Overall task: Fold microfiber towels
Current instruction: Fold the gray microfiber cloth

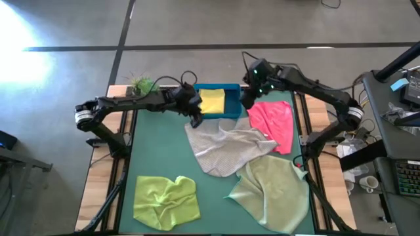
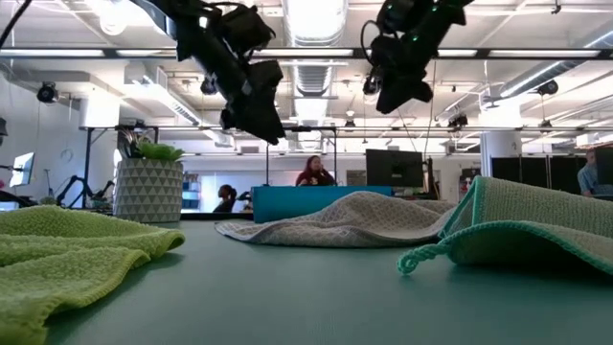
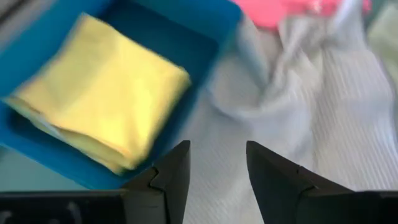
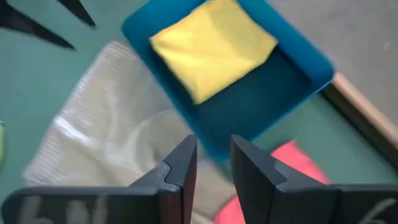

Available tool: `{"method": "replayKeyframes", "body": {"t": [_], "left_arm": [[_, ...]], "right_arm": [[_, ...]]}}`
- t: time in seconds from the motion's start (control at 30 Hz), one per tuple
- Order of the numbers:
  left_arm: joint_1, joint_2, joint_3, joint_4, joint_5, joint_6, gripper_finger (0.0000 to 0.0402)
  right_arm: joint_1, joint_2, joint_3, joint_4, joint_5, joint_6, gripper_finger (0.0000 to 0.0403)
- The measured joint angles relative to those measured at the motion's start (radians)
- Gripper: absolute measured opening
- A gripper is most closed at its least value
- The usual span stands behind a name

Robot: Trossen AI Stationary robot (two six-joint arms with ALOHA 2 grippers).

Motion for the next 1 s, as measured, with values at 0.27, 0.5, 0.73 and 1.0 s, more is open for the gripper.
{"method": "replayKeyframes", "body": {"t": [0.27,0.5,0.73,1.0], "left_arm": [[-0.071,0.001,-0.096,0.048,0.057,0.014,0.0141],[-0.156,0.001,-0.184,0.156,0.084,0.0,0.0141],[-0.226,0.026,-0.257,0.287,0.083,-0.066,0.0141],[-0.276,0.103,-0.266,0.393,0.075,-0.095,0.0141]], "right_arm": [[0.144,-0.134,-0.205,0.17,0.052,0.275,0.0078],[0.27,-0.145,-0.295,0.273,0.083,0.476,0.0075],[0.451,-0.135,-0.345,0.314,0.181,0.607,0.007],[0.606,-0.135,-0.359,0.314,0.318,0.698,0.007]]}}
